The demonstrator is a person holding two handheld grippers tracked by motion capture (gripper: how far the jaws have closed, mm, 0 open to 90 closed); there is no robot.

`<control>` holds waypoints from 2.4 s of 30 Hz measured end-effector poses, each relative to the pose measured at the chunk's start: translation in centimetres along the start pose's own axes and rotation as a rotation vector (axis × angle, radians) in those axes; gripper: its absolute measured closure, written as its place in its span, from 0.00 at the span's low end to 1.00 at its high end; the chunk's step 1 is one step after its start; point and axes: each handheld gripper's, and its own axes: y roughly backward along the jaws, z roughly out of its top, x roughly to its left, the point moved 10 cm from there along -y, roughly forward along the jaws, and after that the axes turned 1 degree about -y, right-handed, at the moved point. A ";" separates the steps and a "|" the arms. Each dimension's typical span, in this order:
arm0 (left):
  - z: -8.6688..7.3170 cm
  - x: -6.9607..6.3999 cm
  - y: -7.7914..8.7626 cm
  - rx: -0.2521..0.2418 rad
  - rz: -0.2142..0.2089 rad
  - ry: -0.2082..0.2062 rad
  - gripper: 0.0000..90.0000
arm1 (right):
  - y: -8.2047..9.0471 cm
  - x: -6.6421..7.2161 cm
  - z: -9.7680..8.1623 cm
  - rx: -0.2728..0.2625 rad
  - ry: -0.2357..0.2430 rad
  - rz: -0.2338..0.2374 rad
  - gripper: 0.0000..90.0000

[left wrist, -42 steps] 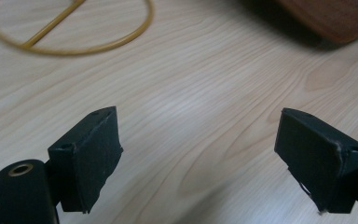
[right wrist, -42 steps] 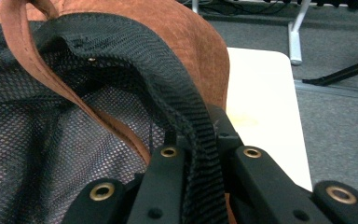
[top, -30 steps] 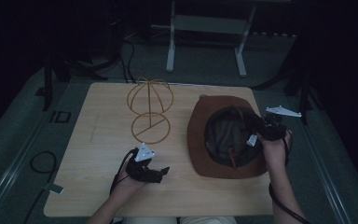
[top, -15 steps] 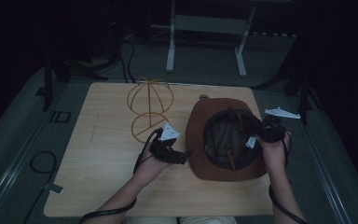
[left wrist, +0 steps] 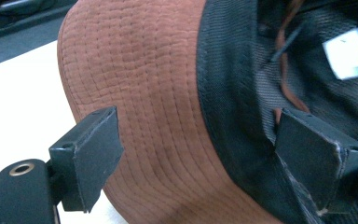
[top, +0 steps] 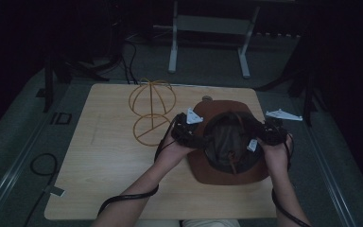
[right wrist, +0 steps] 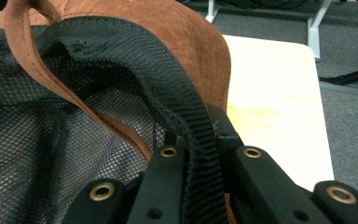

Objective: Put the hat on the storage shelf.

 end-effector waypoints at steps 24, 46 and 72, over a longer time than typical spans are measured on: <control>1.1 1.3 -2.9 0.055 0.271 0.003 0.94 | 2.1 2.8 0.3 -0.035 0.041 0.062 0.95; 4.4 1.0 -0.4 -0.065 0.261 -0.006 0.96 | 6.8 4.5 -0.8 -0.100 0.074 0.195 0.47; 6.7 -5.9 8.0 -0.476 -0.363 -0.210 0.96 | 9.2 3.1 -2.8 -0.107 0.109 0.345 0.57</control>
